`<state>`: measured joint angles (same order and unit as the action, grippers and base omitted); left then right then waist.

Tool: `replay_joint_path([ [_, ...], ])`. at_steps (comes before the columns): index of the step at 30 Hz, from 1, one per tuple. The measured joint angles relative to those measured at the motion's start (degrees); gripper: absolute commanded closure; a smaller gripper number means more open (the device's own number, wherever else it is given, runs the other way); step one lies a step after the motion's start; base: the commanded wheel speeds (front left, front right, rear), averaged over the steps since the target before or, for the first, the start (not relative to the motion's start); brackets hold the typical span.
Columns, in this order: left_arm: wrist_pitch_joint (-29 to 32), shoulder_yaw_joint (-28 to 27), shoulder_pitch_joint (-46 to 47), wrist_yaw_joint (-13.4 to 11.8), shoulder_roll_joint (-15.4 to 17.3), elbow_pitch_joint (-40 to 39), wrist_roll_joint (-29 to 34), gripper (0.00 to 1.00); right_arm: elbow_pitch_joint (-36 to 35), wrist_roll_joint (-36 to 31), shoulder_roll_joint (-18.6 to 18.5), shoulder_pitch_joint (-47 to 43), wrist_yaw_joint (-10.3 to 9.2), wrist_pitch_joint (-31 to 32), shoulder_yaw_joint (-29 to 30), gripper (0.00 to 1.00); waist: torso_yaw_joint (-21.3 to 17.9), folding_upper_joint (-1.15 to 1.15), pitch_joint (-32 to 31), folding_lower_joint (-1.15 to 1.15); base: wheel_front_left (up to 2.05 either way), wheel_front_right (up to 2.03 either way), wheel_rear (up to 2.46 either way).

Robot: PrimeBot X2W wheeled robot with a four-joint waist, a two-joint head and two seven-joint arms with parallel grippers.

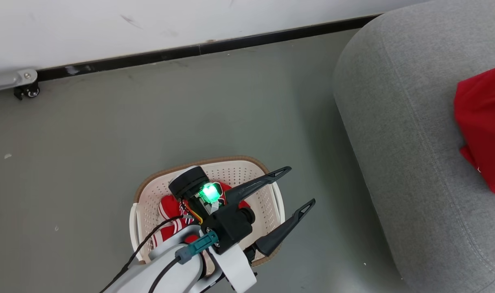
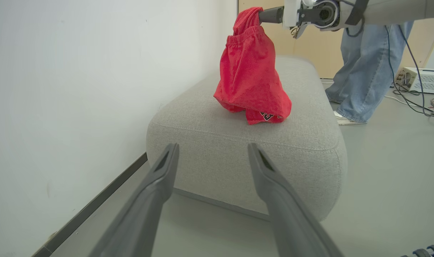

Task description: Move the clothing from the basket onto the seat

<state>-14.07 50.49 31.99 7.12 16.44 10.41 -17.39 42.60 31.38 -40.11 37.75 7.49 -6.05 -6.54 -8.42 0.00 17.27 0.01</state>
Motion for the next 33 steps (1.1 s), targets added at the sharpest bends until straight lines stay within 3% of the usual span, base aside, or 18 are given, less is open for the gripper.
replay_joint_path([
  [10,0.00,1.83,2.43,0.00,-0.42,-1.25,0.69,0.00,6.92,-0.36,1.43,-1.11,0.00,-0.92,3.77,1.00,0.98,0.00,2.41,0.00,0.00,0.00,0.00],
  [20,0.00,2.79,4.19,0.00,-0.47,-1.88,1.01,0.00,15.67,-1.62,-2.00,-1.33,0.00,-2.76,9.44,1.00,1.15,0.00,4.50,0.00,0.00,0.00,0.00],
  [31,-0.01,2.94,5.17,0.00,-0.35,-2.20,1.07,0.00,19.01,-3.76,0.63,-1.33,0.00,-4.67,9.24,1.00,0.54,0.00,6.22,0.00,0.00,0.00,0.00],
  [33,-0.01,2.96,5.76,0.00,-0.34,-2.24,1.08,0.00,19.58,-3.76,0.63,-1.33,0.00,-5.13,9.51,0.74,0.40,0.00,6.48,0.00,0.00,0.00,0.00],
])
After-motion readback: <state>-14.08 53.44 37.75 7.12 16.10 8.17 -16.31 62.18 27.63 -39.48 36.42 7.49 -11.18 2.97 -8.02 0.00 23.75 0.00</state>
